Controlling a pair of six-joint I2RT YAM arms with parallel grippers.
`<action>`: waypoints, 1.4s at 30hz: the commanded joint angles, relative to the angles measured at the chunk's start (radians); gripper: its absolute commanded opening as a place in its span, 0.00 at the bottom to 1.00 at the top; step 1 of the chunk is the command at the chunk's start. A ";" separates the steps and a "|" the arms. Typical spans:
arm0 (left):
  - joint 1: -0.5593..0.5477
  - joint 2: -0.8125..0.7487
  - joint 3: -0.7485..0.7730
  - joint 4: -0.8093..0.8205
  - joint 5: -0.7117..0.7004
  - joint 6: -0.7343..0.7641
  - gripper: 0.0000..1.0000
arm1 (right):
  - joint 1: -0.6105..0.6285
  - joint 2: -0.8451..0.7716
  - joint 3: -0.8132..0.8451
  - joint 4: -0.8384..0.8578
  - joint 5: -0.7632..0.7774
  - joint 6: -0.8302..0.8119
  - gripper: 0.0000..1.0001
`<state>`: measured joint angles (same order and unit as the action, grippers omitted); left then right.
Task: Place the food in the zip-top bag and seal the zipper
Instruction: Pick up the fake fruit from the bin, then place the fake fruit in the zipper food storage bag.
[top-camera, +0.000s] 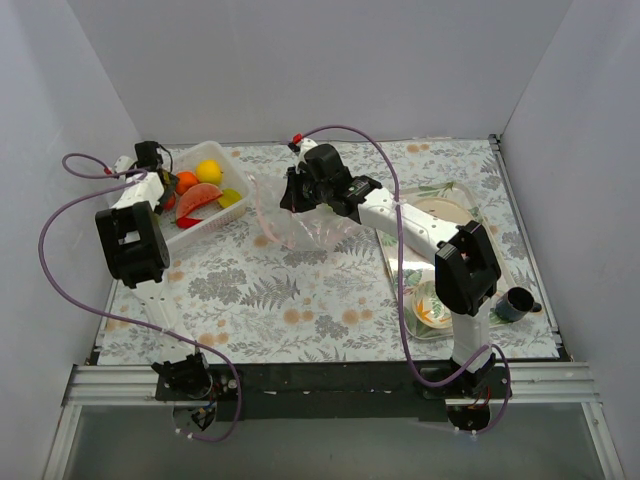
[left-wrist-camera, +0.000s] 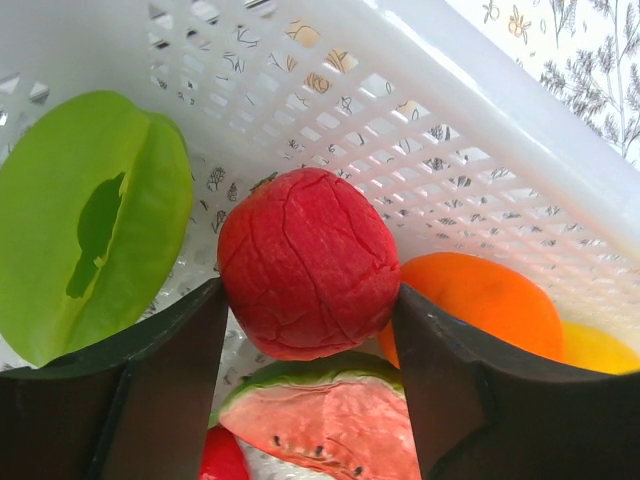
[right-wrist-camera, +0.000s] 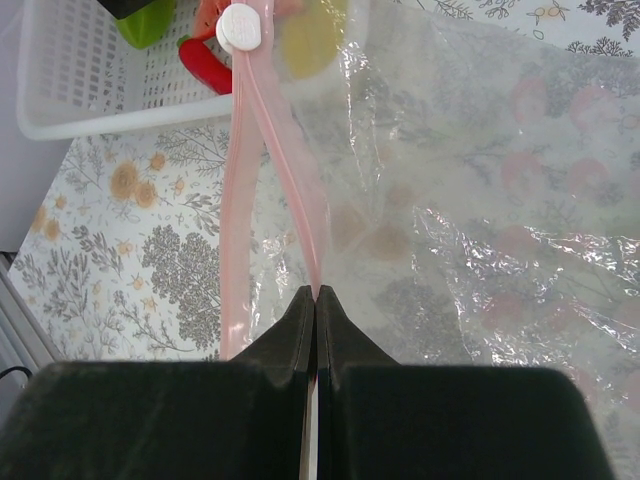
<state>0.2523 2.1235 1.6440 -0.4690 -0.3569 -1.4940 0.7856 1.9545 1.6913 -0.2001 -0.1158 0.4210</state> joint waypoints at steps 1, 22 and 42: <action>0.004 -0.002 -0.012 0.013 -0.008 0.009 0.42 | -0.005 -0.034 0.010 0.024 -0.012 -0.010 0.01; 0.004 -0.502 -0.317 0.061 0.140 0.175 0.19 | -0.005 -0.017 0.057 -0.030 0.038 -0.027 0.01; -0.430 -0.855 -0.483 0.046 0.564 0.107 0.18 | -0.005 0.070 0.200 -0.117 0.142 -0.030 0.01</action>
<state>-0.1314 1.2854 1.1671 -0.4351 0.1436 -1.3499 0.7856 2.0159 1.8259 -0.3084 -0.0227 0.3950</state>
